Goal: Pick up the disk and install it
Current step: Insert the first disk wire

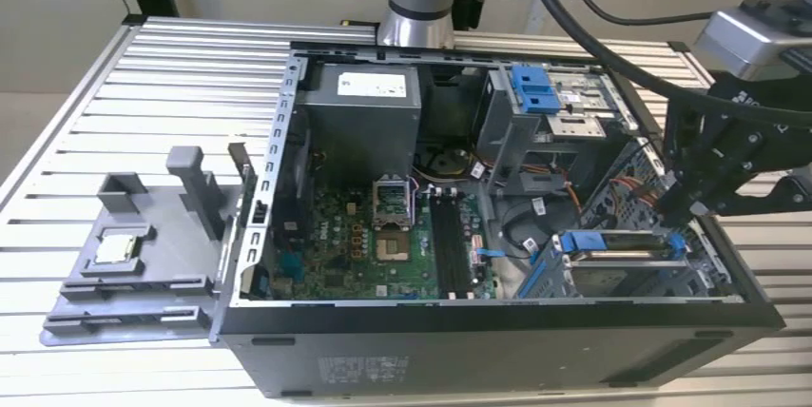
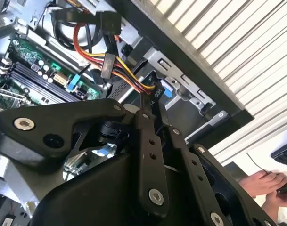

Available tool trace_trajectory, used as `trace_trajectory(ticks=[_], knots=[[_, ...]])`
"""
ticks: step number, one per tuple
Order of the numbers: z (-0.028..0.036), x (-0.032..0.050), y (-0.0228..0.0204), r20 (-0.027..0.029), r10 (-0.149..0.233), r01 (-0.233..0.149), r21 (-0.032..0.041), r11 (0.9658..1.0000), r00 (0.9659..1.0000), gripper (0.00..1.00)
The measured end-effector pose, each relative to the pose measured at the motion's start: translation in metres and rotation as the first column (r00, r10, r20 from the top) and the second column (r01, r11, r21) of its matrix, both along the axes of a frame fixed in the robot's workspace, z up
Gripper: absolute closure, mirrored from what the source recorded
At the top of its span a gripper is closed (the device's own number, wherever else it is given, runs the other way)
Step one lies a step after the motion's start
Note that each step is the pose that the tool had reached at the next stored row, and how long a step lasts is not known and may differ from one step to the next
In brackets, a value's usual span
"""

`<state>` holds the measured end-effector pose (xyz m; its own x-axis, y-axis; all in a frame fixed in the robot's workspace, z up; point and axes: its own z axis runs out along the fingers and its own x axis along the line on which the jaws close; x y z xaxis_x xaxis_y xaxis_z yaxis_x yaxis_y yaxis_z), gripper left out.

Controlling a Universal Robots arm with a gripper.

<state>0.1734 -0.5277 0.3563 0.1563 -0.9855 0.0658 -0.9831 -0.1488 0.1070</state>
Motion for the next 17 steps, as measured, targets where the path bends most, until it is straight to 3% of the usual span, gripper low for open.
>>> trace_trajectory(ticks=[3, 6, 7, 10, 11, 12, 17], knots=[[0.0, -0.0075, -0.0028, 0.0005, 0.0, 0.0, 0.0047, 1.0, 1.0, 1.0], [0.0001, -0.0108, -0.0035, 0.0059, 0.0, 0.0, 0.0223, 0.9998, 1.0, 1.0], [0.0, -0.0113, -0.0036, 0.0099, 0.0, 0.0, 0.0343, 0.9994, 1.0, 1.0], [0.0, -0.013, -0.0036, 0.0265, -0.001, -0.001, 0.0802, 0.9968, 0.9996, 1.0], [0.0, -0.0134, -0.0038, 0.0307, -0.001, -0.002, 0.0903, 0.9959, 0.9995, 1.0], [0.0, -0.0136, -0.0045, 0.0325, -0.001, -0.002, 0.0953, 0.9954, 0.9995, 1.0], [0.0, -0.0141, -0.0142, 0.0326, -0.002, -0.001, 0.0959, 0.9954, 0.9995, 1.0]])
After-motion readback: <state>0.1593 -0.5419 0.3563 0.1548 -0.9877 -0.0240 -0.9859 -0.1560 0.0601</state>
